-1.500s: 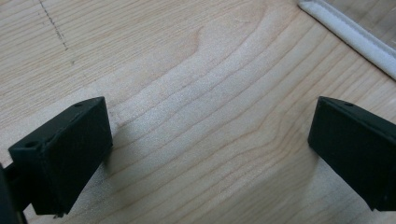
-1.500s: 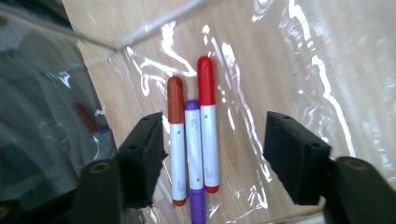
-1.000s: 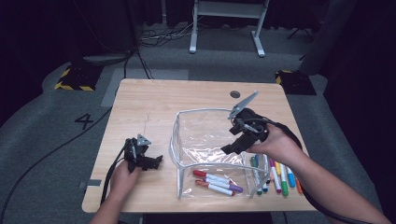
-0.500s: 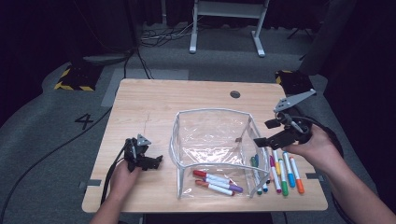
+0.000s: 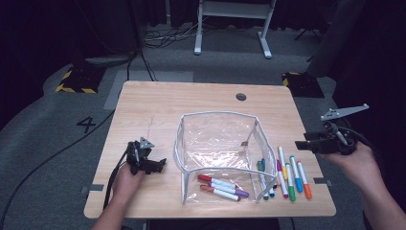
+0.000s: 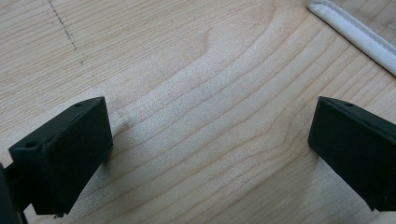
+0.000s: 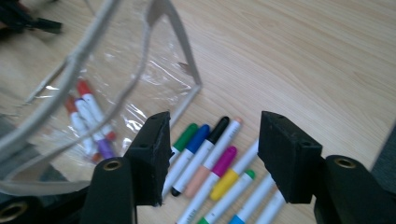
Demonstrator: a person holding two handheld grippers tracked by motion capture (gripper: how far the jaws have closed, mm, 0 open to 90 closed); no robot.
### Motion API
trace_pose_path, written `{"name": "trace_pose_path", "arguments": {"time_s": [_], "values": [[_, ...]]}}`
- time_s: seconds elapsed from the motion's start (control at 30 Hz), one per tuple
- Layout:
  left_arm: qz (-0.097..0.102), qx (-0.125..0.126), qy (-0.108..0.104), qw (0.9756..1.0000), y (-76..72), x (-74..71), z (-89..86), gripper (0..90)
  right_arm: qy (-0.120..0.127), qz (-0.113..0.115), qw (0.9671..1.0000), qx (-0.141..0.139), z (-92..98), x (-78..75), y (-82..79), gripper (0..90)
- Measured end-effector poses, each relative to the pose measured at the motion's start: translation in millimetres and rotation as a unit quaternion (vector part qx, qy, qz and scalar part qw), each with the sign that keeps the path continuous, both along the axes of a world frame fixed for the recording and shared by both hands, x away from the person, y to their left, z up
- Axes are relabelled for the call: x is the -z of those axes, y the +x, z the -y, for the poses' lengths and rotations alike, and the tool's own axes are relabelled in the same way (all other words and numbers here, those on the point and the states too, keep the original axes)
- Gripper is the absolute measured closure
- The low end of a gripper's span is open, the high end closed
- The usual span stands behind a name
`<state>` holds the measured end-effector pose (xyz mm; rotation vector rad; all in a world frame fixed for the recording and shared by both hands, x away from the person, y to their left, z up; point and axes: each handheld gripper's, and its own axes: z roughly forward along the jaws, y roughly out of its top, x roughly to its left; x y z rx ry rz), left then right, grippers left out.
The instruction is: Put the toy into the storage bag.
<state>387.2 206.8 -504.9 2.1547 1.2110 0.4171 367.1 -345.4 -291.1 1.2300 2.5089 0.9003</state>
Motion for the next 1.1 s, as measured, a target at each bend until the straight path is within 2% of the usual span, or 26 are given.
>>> {"name": "trace_pose_path", "arguments": {"time_s": [0.07, 0.13, 0.3, 0.47, 0.7, 0.77, 0.93, 1.1], "values": [[0.0, 0.0, 0.0, 1.0, 0.0, 0.1, 0.1, 0.0, 0.001, -0.004, 0.9999, 0.012, 12.4, 8.9, -3.0, 52.7], [0.0, -0.001, -0.001, 1.0, -0.1, 0.1, 0.3, 0.0, -0.009, -0.011, 0.9997, 0.019, 21.6, 20.7, -5.1, 56.8], [0.0, 0.0, 0.0, 1.0, 0.0, 0.0, 0.1, 0.0, -0.018, -0.043, 0.9971, 0.06, 39.0, 57.9, -4.8, 58.2], [0.0, 0.0, 0.0, 1.0, 0.0, 0.0, 0.0, 0.0, -0.036, -0.078, 0.9925, 0.087, 49.3, 97.8, -1.1, 58.6], [0.0, -0.001, -0.001, 1.0, -0.1, 0.1, 0.2, 0.0, -0.05, -0.112, 0.9862, 0.111, 57.9, 135.5, 0.3, 58.3], [0.0, -0.001, -0.001, 1.0, -0.1, 0.1, 0.2, 0.0, -0.051, -0.129, 0.9836, 0.115, 59.7, 147.6, 1.3, 58.9], [0.0, 0.0, 0.0, 1.0, -0.1, 0.0, 0.1, 0.0, -0.062, -0.15, 0.9784, 0.127, 65.1, 162.3, 4.4, 63.4], [0.0, -0.002, -0.001, 1.0, -0.1, 0.1, 0.3, 0.0, -0.089, -0.149, 0.9741, 0.144, 64.9, 170.5, 7.3, 68.3]]}}
